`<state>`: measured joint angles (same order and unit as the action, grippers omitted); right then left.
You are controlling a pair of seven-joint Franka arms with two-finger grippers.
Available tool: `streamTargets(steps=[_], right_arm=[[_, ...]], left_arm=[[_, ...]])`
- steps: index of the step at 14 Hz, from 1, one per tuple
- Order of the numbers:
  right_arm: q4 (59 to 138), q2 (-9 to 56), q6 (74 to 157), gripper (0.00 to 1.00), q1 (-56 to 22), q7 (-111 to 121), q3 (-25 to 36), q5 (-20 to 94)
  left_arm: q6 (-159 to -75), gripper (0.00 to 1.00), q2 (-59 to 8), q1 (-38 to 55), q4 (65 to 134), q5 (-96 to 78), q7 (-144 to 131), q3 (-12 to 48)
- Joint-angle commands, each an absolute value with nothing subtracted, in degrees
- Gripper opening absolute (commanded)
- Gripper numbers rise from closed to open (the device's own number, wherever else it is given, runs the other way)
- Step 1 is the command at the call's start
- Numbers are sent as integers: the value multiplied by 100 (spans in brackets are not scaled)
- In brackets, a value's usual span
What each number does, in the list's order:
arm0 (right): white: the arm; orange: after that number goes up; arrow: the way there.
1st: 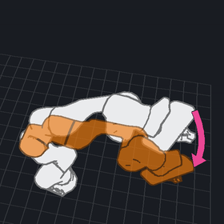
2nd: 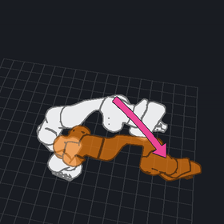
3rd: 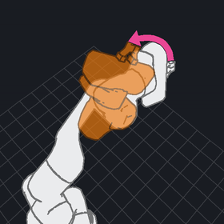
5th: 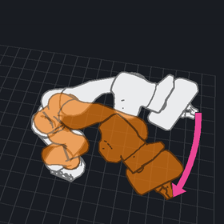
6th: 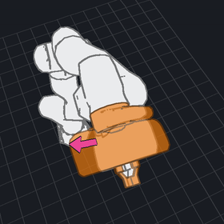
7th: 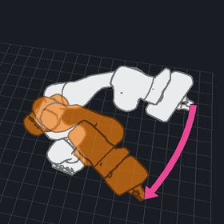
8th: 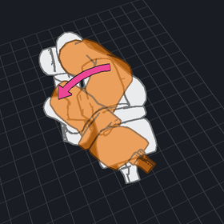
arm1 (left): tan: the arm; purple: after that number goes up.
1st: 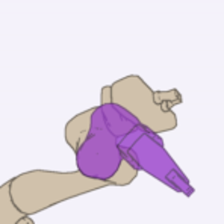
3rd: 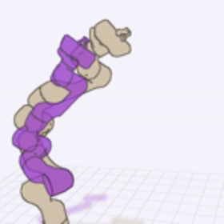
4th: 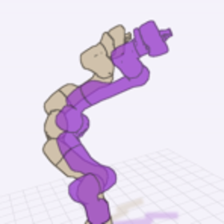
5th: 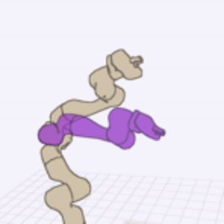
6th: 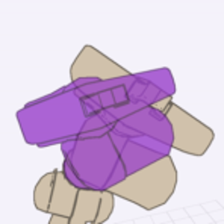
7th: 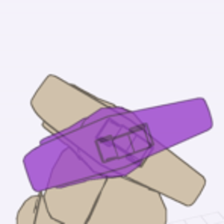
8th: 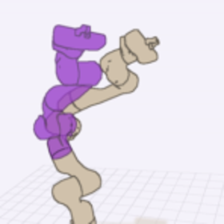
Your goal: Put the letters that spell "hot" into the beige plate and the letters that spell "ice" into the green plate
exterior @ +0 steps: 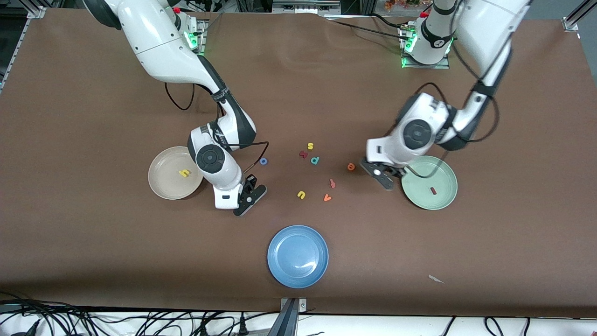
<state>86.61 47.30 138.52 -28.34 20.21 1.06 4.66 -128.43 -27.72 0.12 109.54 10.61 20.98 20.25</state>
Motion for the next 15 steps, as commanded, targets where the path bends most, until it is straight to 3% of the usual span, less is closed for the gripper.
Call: streamTargets(steps=[1,4,8,10,11,15], right_arm=[[8508,4773,13537,4,-2812,2153,53,843],[8236,4580,12852,2,-2734,2145,96,1071],[8541,3913,11770,0,-2558,1960,508,1099],[9207,3422,11777,0,-2558,2030,781,1046],[9568,3175,11890,0,-2558,2039,869,1002],[11203,2383,13075,0,-2566,2223,1274,984]], left_arm=[[-12779,0,-2795,-376,10960,1257,2661,2048],[-12928,4,-2987,-834,10969,1266,3058,2039],[-13104,5,-3182,-1125,11004,1266,3076,2039],[-13087,51,-3173,-1125,11004,1257,3094,2048],[-13052,100,-3164,-1125,10995,1222,3094,2074],[-12867,100,-2910,-888,10969,1204,2857,2180]])
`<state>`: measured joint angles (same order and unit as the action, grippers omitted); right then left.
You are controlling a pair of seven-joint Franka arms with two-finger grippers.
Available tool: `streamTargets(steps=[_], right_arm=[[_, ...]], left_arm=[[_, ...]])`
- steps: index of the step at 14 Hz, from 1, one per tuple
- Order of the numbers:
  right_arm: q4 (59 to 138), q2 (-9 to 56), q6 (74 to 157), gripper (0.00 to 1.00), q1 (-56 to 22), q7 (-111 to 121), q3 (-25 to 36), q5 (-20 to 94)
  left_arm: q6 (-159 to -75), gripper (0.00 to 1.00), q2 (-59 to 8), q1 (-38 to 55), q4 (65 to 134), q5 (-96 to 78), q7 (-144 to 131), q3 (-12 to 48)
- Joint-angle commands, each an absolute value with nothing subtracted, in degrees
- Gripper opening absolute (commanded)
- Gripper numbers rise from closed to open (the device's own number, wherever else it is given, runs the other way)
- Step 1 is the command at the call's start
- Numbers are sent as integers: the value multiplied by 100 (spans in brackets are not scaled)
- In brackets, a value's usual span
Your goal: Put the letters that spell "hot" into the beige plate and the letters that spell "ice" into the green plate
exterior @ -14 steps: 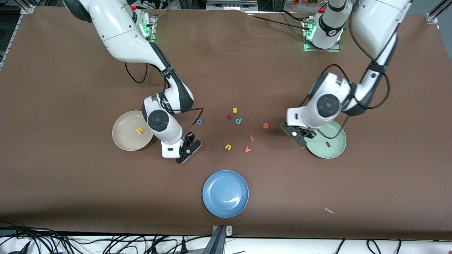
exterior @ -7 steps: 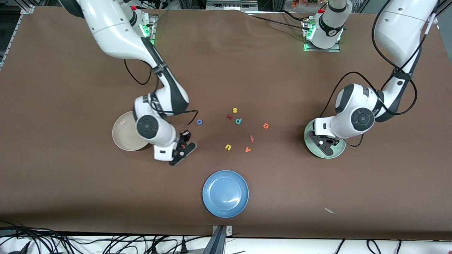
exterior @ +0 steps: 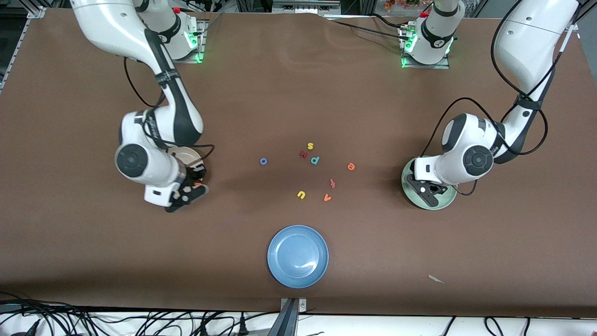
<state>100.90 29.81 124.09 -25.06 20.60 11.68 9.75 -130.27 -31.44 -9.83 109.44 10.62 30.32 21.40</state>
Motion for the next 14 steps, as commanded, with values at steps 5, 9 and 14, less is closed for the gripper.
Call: streamTargets(steps=[5,9,14], right_arm=[[12260,2373,14554,4,-2549,2364,1406,1046],[12270,2294,14493,100,-2558,1953,1406,1300],[12085,2268,14467,100,-2566,339,723,1389]], left_arm=[[-12578,100,-2848,-853,10960,1230,947,3047],[-12612,100,-3171,-90,10662,1274,-875,3173],[-13234,98,-3752,519,10406,1608,-1880,2892]])
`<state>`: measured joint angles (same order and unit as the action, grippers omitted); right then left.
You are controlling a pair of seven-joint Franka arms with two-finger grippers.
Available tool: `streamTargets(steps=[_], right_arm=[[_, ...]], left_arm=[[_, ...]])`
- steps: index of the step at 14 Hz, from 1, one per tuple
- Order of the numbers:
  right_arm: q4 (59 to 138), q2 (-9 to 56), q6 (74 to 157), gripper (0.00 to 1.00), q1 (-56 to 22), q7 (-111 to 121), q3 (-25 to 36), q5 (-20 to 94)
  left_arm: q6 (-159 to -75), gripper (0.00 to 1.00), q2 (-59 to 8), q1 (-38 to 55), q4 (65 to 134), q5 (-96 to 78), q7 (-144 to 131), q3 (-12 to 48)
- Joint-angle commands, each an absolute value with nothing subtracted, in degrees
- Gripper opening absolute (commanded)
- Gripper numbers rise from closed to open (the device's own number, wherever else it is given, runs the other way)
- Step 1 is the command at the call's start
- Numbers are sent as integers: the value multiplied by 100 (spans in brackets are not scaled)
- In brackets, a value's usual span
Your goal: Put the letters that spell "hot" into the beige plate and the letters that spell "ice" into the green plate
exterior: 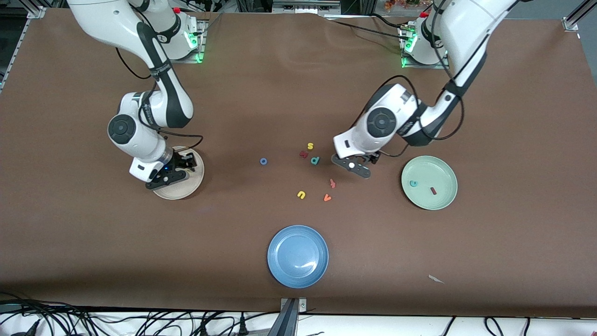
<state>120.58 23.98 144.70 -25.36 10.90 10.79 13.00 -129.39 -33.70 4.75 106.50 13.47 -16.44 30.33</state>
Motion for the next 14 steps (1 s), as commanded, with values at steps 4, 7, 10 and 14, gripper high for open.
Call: streamTargets(steps=[4,7,10,14], right_arm=[[11927,2347,14782,100,-2785,-1753,229,1380],[11734,2627,15003,100,-3321,-3037,229,1336],[11366,2969,15003,100,-3699,-3926,246,1310],[10917,3436,14907,100,-3990,-4411,325,951]], left_arm=[[-13394,79,-3911,405,10433,2020,-1811,2874],[-13544,68,-4008,422,10485,2197,-1950,2821],[-13553,62,-4060,422,10494,2197,-2048,2804],[-13553,44,-4113,483,10494,2206,-2109,2804]])
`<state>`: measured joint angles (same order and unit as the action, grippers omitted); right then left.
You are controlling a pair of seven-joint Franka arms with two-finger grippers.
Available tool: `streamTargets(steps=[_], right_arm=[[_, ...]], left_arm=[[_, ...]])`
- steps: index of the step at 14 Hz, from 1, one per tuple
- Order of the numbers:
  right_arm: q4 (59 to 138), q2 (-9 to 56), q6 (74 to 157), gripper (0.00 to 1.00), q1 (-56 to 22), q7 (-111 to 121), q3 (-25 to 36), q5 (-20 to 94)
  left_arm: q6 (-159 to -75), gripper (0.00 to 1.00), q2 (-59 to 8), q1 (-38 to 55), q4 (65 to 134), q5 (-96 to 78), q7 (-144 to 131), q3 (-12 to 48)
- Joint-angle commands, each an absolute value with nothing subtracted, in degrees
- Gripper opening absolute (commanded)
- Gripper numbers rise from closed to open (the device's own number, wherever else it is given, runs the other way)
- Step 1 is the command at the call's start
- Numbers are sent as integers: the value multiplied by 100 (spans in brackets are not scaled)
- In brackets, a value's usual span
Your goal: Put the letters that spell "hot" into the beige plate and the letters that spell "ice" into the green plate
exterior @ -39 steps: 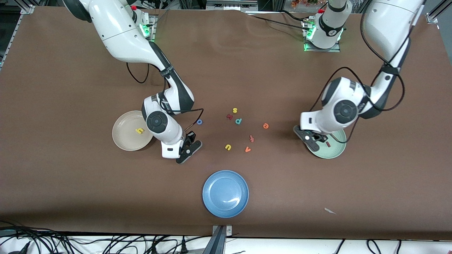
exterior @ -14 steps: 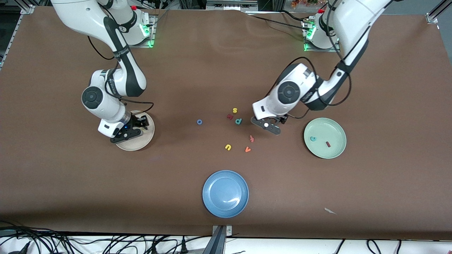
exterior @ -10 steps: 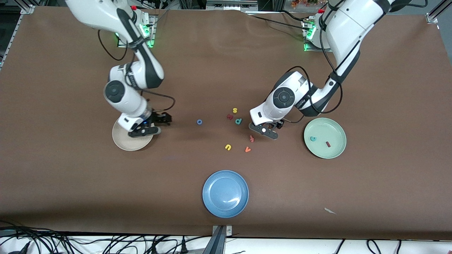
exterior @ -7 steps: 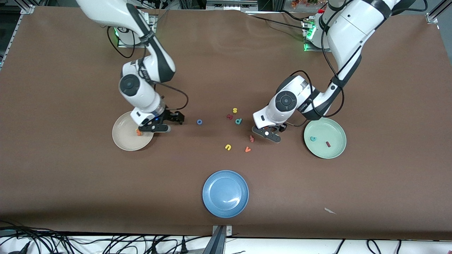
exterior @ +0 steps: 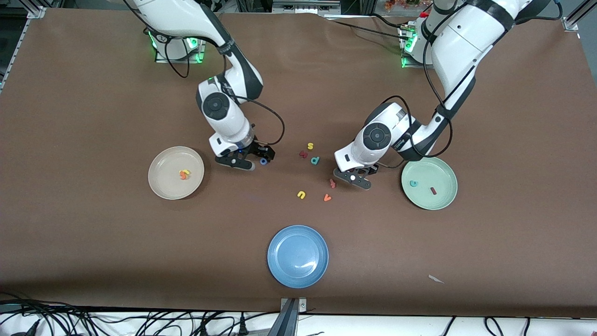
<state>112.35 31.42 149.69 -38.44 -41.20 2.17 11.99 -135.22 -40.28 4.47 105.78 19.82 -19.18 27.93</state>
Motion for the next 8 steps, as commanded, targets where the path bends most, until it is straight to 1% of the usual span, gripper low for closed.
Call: streamTargets(steps=[1,2,3,5,8], right_arm=[[10873,3497,14758,100,-4034,-4447,351,758],[10802,3533,14522,100,-4060,-4456,386,643],[10680,3551,14302,100,-4069,-4543,413,572],[10478,3647,13967,95,-4104,-4710,413,405],[10337,3744,13957,91,-4140,-4808,413,378]], left_arm=[[-13553,30,-4122,483,10494,2206,-2109,2804],[-13553,15,-4122,475,10494,2206,-2127,2804],[-13527,3,-4096,466,10485,2206,-2118,2821],[-13474,2,-4052,378,10468,2206,-2066,2821],[-13098,1,-3842,256,10415,2206,-2022,2821]])
